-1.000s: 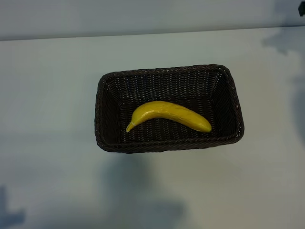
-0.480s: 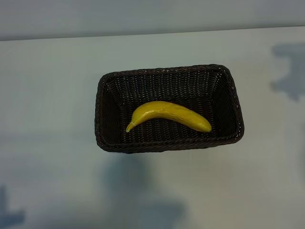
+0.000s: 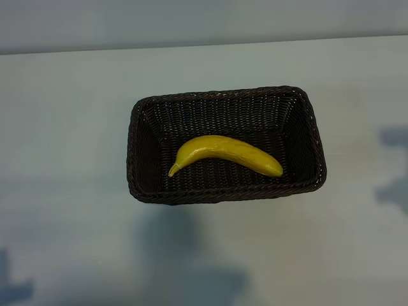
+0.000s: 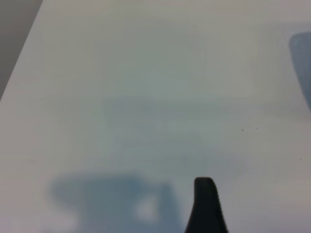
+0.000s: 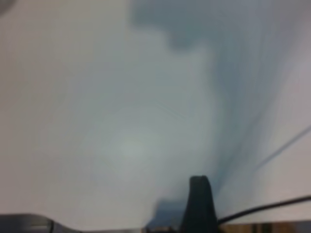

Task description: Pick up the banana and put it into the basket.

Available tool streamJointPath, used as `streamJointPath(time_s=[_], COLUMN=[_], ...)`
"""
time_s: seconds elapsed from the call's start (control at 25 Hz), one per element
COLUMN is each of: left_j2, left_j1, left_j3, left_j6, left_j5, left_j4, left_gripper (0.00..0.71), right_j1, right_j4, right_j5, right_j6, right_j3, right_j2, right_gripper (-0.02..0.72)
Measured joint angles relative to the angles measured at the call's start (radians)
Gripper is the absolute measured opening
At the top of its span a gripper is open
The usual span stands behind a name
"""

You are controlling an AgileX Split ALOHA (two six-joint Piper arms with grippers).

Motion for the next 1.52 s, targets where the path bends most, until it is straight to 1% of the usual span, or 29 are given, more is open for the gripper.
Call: streamJointPath(time_s=[0.16,0.32,0.48,0.68,0.88,1.4,1.52], left_j2=[0.000,0.000,0.000,0.000,0.000,0.000,0.000], left_j1=[0.000,0.000,0.000,0.000,0.000,0.000,0.000], left_j3=[0.000,0.000,0.000,0.000,0.000,0.000,0.000], left_j6=[0.000,0.000,0.000,0.000,0.000,0.000,0.000], left_j5=[0.000,0.000,0.000,0.000,0.000,0.000,0.000], left_j4=[0.000,0.000,0.000,0.000,0.000,0.000,0.000], left_gripper=[0.542,0.542,0.542,0.542,0.542,0.542,0.542], right_j1=[0.000,0.000,0.000,0.000,0.000,0.000,0.000], right_j4=[0.000,-0.003,-0.013,-0.004,-0.002,-0.013,-0.013], right_j5=[-0.055,-0.079,-0.129,-0.158,-0.165,-0.160,-0.160], right_j6=[0.023,0.039,0.061,0.069,0.069,0.069,0.069], right_j3=[0.137,0.258,0.271,0.272,0.272,0.280,0.285], right_j2=[-0.165,-0.264,-0.333,-0.401,-0.513,-0.926,-0.948], right_gripper=[0.561,0.561,0.561,0.561,0.561,0.559,0.559])
